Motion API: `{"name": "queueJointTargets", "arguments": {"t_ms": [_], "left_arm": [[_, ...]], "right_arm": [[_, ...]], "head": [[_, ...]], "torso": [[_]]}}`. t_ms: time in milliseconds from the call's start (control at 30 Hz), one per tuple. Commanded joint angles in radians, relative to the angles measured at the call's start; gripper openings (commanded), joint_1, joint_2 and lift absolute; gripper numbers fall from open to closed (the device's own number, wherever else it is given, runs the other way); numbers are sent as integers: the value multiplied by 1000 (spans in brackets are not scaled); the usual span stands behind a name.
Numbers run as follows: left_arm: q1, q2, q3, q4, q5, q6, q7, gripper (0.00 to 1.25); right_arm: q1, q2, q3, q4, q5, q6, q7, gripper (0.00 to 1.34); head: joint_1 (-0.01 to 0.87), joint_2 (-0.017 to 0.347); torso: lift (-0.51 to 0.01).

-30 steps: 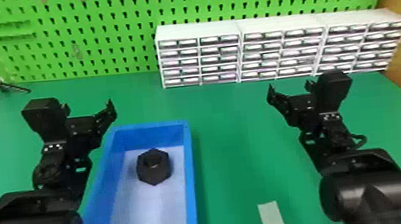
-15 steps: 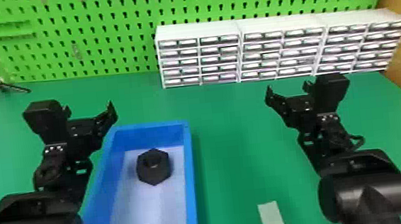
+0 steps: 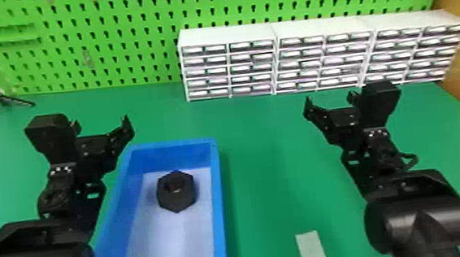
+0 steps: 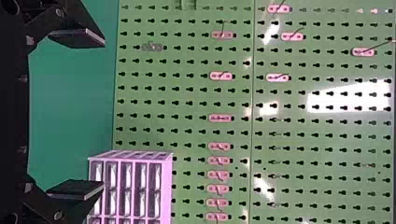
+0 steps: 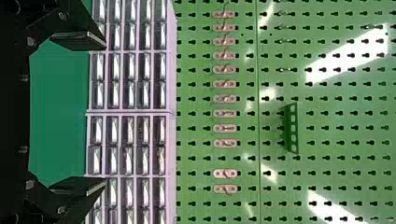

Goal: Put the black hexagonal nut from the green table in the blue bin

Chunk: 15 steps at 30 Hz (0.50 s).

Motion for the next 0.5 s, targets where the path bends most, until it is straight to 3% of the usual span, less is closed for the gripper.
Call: {"name": "queueJointTargets", "arguments": {"t_ms": [0, 467], "left_arm": [[-1, 0, 2, 0, 1, 0, 0, 1045], [-13, -1, 2, 0, -2, 0, 2, 1045]], "right_arm": [[-3, 0, -1, 0, 0, 0, 0, 1078], [-10, -4, -7, 1, 0, 0, 0, 1078]], "head": [[686, 28], [686, 28]], "torso": [[-96], [-96]]}}
